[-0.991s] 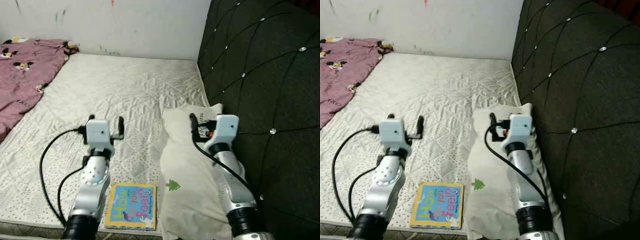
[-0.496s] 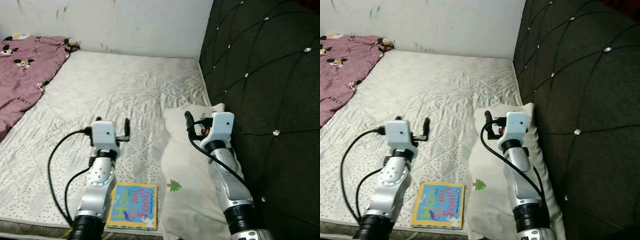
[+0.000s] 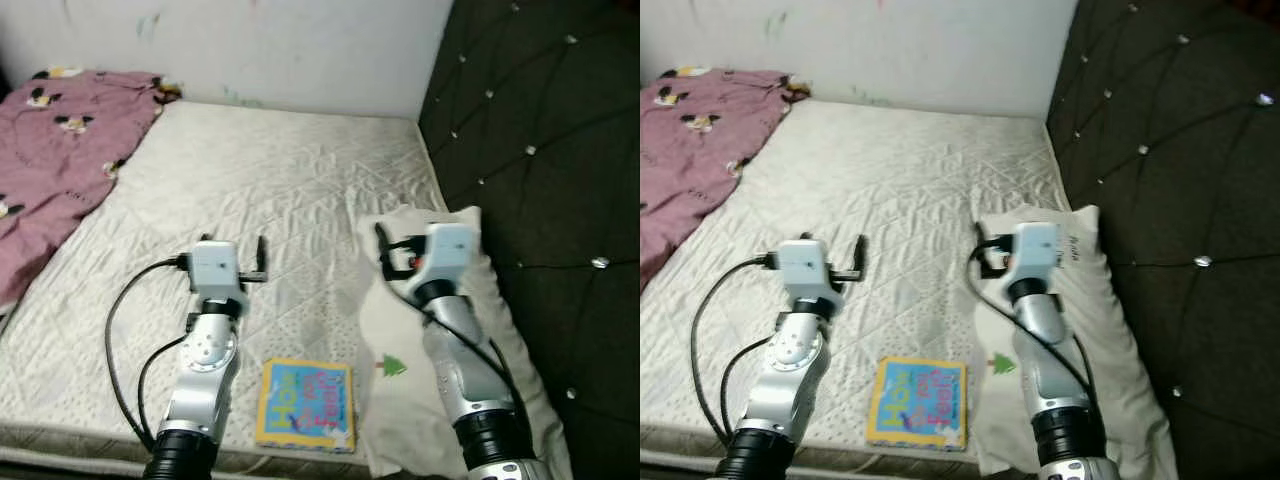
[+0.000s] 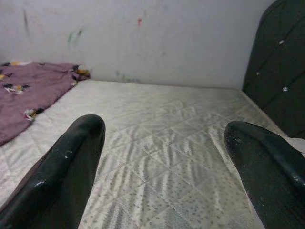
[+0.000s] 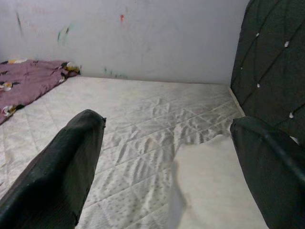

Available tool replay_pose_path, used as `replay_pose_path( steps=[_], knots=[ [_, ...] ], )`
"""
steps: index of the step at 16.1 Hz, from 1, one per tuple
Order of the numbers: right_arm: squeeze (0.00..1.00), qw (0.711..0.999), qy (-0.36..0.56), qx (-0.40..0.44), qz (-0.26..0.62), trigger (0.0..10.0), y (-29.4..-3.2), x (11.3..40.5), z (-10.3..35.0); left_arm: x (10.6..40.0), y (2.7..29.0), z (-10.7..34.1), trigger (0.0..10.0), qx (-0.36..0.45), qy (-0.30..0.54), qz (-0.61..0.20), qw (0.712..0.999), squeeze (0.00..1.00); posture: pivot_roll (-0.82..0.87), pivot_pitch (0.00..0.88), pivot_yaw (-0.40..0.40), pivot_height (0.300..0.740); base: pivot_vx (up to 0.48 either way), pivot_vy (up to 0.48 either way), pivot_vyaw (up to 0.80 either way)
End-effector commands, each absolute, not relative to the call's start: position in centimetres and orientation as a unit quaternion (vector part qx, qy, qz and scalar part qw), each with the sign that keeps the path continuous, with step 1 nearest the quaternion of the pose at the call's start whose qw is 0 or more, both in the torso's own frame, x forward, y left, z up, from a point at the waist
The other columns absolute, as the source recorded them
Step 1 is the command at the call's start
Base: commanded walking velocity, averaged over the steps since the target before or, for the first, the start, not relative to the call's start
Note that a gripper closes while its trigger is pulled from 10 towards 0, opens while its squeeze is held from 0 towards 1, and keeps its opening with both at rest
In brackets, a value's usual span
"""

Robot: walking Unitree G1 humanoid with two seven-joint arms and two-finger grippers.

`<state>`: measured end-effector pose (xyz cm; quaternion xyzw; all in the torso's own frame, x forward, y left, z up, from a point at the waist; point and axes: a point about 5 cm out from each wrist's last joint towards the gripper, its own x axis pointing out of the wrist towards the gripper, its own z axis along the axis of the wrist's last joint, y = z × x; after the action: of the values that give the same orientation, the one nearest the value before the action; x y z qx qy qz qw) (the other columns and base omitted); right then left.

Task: Clean up the room

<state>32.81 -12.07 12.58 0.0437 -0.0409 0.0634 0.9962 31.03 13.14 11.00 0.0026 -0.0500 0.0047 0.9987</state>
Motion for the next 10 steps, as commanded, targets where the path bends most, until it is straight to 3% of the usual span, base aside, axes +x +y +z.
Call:
replay_pose_path(
  steps=[1, 10],
  knots=[
    [0.0, 0.995, -0.045, 0.05, 0.072, 10.0, -11.34, 32.87, 12.95, 31.16, 13.86, 11.21, 10.0, 0.008, -0.051, 0.013, 0.999, 0.0, -0.05, 0.025, -0.037, 0.74, 0.0, 0.48, 0.0],
    [0.0, 0.995, -0.045, 0.046, 0.076, 10.0, -11.06, 32.78, 12.93, 31.35, 13.78, 11.44, 10.0, 0.008, -0.052, 0.01, 0.999, 0.0, -0.05, 0.022, -0.029, 0.74, 0.0, 0.48, 0.0]
  ],
)
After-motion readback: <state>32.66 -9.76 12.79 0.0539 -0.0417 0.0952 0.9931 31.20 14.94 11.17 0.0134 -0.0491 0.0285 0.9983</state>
